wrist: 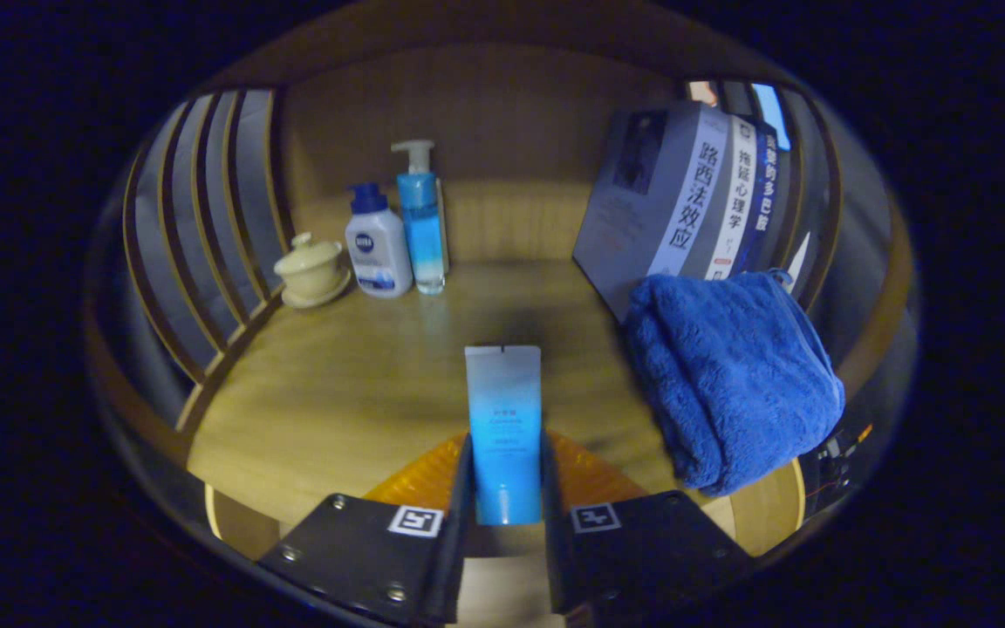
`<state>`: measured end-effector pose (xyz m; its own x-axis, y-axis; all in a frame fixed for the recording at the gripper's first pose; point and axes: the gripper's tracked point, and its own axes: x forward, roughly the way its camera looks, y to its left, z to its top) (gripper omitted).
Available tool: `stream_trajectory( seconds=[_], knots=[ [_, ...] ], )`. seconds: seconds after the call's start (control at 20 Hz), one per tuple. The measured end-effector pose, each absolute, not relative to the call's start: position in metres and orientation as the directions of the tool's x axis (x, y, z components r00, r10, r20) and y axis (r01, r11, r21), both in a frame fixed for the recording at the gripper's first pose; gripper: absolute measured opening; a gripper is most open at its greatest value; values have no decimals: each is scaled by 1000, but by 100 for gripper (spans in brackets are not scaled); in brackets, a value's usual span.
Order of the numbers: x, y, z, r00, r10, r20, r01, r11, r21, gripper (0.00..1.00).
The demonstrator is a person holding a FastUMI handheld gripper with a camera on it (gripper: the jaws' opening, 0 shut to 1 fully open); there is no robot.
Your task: Pull open the drawer, take out the items inside it, and place them on the countertop above the cabinet.
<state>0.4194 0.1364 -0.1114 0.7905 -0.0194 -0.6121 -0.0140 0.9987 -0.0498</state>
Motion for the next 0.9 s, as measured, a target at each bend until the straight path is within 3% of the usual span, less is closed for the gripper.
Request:
stream_trajectory(
  seconds=[0.3,0.9],
  knots=[
    [410,146,-80,850,26,-526,-49,998,-30,58],
    [318,142,33,967,-21,-255,7,998,-57,60]
  ],
)
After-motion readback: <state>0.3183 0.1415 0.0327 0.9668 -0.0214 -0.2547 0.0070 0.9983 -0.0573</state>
